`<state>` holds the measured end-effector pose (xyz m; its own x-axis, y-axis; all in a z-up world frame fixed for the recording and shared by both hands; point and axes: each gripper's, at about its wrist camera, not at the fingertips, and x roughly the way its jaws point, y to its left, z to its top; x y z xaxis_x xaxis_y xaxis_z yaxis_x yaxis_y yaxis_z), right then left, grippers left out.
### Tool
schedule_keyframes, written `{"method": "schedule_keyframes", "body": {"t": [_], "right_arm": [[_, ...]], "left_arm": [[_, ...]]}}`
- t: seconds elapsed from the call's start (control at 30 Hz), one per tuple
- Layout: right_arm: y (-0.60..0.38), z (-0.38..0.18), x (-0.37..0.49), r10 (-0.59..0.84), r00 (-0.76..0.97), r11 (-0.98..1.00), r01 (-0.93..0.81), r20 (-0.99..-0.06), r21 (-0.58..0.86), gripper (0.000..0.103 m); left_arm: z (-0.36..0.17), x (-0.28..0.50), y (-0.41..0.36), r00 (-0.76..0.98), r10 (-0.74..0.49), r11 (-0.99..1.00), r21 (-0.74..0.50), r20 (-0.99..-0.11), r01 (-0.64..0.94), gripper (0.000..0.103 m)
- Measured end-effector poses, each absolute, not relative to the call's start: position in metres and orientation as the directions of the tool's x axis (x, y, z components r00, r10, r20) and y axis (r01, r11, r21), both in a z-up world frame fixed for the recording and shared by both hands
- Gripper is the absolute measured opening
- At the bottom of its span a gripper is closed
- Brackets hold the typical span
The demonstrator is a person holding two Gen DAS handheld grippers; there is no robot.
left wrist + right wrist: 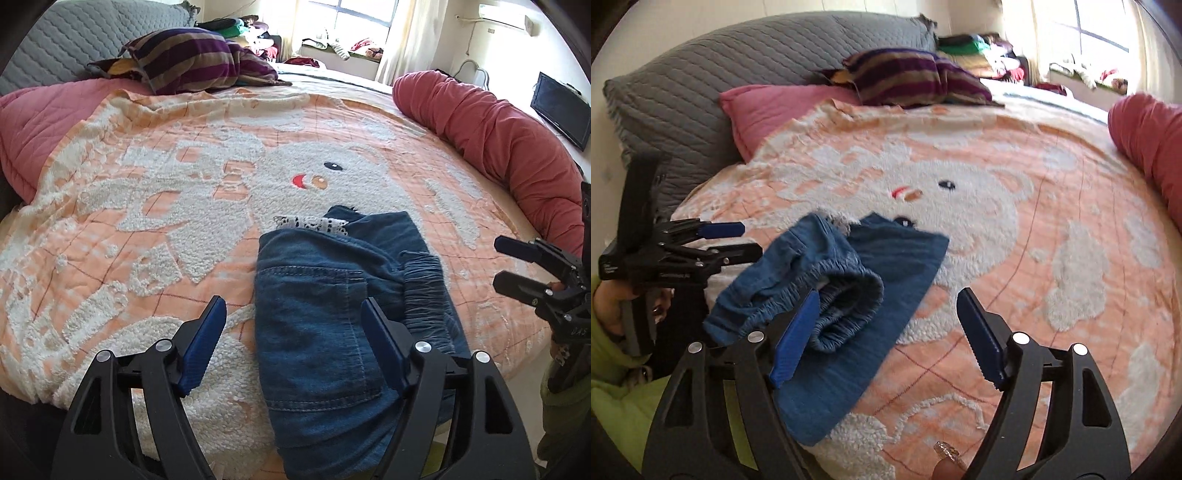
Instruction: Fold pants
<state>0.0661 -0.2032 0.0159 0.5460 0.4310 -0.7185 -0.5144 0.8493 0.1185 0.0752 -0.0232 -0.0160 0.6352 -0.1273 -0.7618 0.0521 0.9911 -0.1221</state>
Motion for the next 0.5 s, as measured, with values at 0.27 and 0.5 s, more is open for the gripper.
{"method": "schedule_keyframes", "body": {"t": [0.27,0.5], "right_arm": [[-0.206,-0.013,0.081,0.42,0.474,0.87,-0.453,-0.774,0.195,0.069],[-0.2,-0.036,0.094,0.465,0.388,0.855,-0.429,-0.796,0.291,0.055]], "left_arm": [[-0.041,0.087,-0.015,0.589,-0.127,0.99,-0.139,-0.798,0.025,0.074],[-0.055,0.096,-0.011,0.566,-0.17,0.98,-0.196,-0.807,0.016,0.074]]}}
